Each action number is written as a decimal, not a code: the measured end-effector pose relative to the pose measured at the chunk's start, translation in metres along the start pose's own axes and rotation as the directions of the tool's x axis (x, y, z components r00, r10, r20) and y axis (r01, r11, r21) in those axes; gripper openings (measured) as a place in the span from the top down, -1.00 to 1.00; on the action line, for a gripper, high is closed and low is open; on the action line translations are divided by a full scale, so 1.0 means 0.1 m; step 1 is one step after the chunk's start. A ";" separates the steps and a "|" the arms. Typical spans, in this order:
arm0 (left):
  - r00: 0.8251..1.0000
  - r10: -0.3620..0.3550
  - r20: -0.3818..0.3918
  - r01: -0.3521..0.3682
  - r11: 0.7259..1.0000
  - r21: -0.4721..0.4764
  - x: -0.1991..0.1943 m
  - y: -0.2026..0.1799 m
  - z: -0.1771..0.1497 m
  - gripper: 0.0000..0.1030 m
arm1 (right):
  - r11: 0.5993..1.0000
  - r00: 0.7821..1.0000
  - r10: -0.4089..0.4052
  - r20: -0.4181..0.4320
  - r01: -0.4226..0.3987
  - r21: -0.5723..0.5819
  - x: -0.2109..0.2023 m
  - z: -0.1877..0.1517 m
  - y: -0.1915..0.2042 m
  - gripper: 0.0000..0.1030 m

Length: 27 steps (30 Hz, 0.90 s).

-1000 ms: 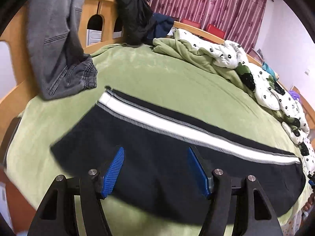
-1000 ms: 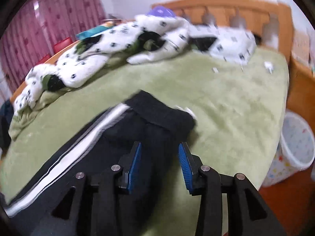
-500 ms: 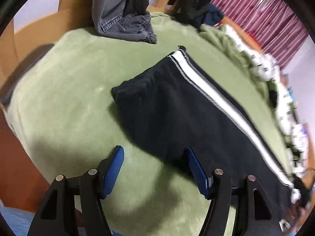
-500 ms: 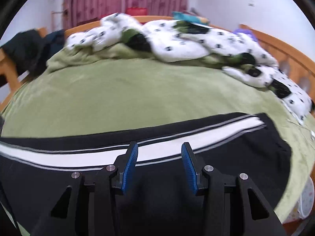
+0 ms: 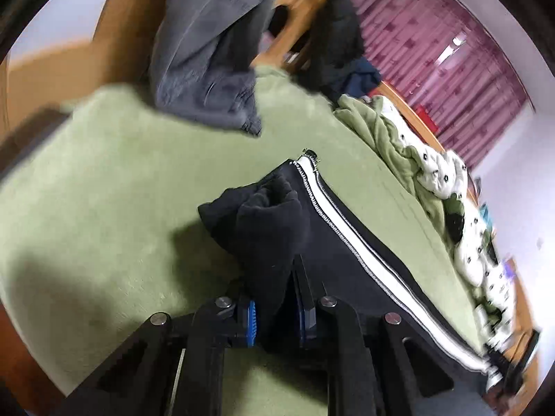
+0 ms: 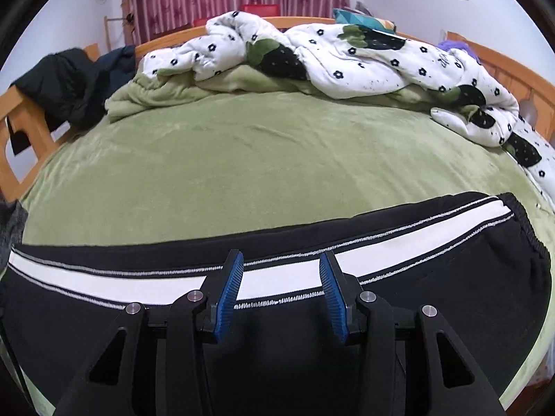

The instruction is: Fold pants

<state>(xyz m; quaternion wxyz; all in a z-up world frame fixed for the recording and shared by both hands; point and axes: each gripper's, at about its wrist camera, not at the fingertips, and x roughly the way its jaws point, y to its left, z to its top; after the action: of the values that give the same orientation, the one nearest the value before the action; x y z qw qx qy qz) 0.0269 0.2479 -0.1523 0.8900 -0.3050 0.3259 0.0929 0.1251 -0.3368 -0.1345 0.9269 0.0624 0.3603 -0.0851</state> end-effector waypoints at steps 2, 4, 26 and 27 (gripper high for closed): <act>0.990 0.128 -0.052 -0.124 0.989 0.080 0.12 -0.08 -0.05 0.45 | 1.000 1.000 0.013 -0.009 -0.013 0.029 0.01 0.00 -0.06 0.12; 0.969 0.231 -0.087 -0.225 0.971 0.076 0.16 -0.01 -0.10 0.09 | 0.998 0.998 0.046 -0.036 -0.045 0.052 0.06 -0.01 -0.12 0.12; 0.954 0.282 -0.105 -0.237 0.919 0.315 1.28 -0.93 0.76 0.55 | 1.000 0.997 -0.006 -0.079 0.004 -0.021 0.27 0.01 0.01 0.12; 0.949 0.306 -0.082 -0.262 0.903 0.340 1.28 -0.96 0.75 0.57 | 1.000 0.996 -0.011 -0.083 0.008 -0.029 0.30 0.01 0.03 0.12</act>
<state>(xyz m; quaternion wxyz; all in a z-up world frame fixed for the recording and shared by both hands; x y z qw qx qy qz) 0.2000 0.2128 -0.1422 0.8812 -0.1091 0.4361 0.1462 0.1481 -0.3378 -0.1539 0.9114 0.0508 0.4001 -0.0817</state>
